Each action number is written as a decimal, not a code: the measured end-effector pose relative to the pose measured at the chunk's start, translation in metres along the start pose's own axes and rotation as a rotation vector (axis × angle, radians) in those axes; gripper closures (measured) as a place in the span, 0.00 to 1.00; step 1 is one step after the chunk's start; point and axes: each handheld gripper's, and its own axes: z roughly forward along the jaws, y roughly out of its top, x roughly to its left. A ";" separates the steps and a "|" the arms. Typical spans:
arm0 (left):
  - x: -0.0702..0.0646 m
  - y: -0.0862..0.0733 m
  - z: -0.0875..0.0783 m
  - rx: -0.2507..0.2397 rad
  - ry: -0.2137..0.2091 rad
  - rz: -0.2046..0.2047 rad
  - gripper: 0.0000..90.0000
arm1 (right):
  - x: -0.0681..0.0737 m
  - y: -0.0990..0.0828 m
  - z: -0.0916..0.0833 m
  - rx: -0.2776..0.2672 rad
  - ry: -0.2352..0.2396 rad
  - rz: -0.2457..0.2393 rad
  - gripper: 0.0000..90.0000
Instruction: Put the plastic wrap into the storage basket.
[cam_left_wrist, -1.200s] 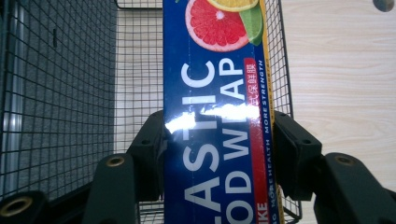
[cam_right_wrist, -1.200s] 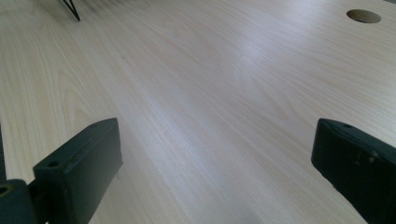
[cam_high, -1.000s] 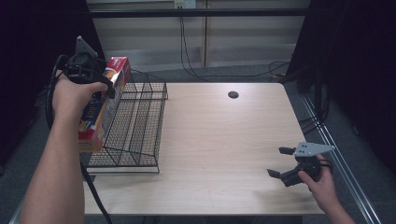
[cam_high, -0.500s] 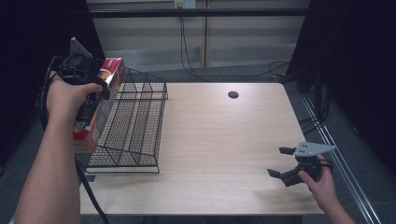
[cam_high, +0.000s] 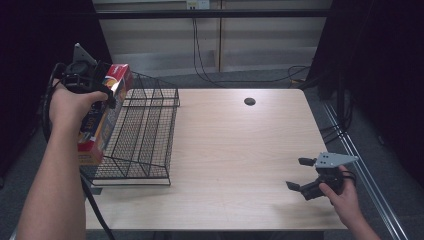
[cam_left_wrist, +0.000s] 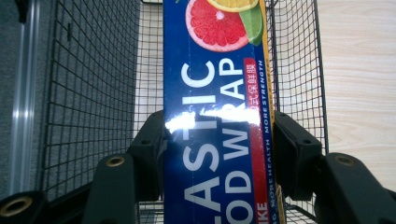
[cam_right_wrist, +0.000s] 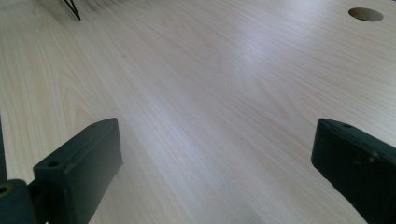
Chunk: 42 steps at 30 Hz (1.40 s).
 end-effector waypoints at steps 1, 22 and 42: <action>0.000 0.000 0.001 0.003 0.001 -0.003 0.50 | 0.000 0.000 0.000 0.002 0.003 0.001 0.02; 0.006 -0.011 0.023 0.033 0.016 -0.023 0.49 | 0.001 0.000 0.002 0.008 0.006 -0.009 0.02; 0.007 -0.014 0.034 0.056 0.009 -0.060 0.49 | 0.001 0.000 0.001 0.007 0.003 -0.006 0.02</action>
